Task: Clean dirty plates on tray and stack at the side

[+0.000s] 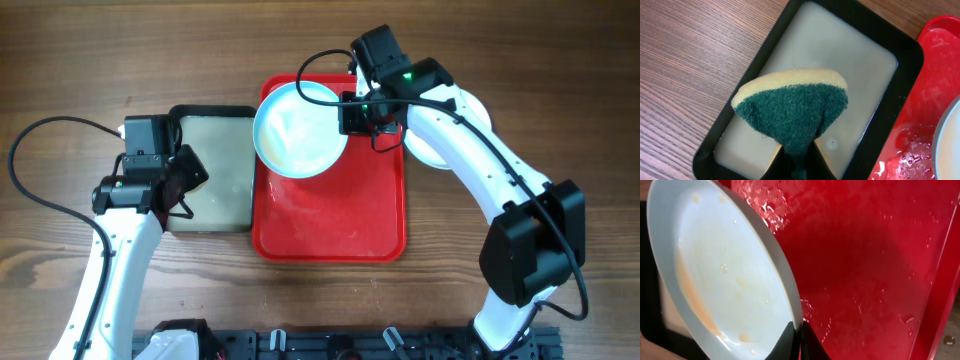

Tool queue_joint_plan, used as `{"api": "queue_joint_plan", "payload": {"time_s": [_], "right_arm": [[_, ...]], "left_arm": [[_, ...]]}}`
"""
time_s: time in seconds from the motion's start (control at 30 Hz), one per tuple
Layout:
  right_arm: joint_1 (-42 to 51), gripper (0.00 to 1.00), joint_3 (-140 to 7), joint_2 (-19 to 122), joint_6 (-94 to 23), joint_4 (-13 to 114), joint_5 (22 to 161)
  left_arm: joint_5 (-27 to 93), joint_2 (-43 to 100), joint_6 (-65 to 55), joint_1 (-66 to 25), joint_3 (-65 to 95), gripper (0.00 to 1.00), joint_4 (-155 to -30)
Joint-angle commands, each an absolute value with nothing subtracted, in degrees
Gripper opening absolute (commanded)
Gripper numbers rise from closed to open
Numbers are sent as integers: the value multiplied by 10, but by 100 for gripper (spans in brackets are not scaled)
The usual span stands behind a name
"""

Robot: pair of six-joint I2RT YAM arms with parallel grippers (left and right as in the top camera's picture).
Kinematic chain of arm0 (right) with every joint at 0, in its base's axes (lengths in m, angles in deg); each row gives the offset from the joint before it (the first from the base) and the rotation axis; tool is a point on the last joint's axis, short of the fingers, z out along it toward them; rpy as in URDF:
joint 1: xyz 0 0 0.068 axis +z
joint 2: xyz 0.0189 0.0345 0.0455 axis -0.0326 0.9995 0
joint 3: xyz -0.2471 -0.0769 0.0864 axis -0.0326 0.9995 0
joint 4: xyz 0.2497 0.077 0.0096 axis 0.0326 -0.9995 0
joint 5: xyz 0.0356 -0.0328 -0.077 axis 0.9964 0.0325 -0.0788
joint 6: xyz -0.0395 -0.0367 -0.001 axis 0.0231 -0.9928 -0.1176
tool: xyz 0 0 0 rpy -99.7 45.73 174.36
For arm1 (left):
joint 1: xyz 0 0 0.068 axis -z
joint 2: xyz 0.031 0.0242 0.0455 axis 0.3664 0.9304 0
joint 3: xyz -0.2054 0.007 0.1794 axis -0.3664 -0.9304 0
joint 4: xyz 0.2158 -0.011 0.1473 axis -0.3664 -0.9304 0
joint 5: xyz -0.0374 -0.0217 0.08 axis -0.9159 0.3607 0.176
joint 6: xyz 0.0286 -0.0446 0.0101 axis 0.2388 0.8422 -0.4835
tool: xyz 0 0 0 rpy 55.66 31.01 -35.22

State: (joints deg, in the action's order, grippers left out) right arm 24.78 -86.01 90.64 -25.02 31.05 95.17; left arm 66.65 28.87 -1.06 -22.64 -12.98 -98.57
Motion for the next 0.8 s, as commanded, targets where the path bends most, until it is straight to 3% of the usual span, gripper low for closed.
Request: {"api": "queue_joint_plan", "payload": {"time_s": [0.0,0.3,0.43,0.57,0.77], "right_arm": [[276,4,-872,913,-248,348,939],[403,4,-859,921,-193,472,723],[440,4,-858,951,-201,535,690],[449,4,-858,965,-227,584,660],[455,4,-858,965,-399,686,637]], "left_arm": [[663,290,-18,-229,-132,4,-982],[651,290,-18,-229,-132,4,-987],[651,290,-18,-229,-132,4,-991],[651,290,-18,-229,-132,4,-991],[651,290,-18,-229,-132,4,-991]]}}
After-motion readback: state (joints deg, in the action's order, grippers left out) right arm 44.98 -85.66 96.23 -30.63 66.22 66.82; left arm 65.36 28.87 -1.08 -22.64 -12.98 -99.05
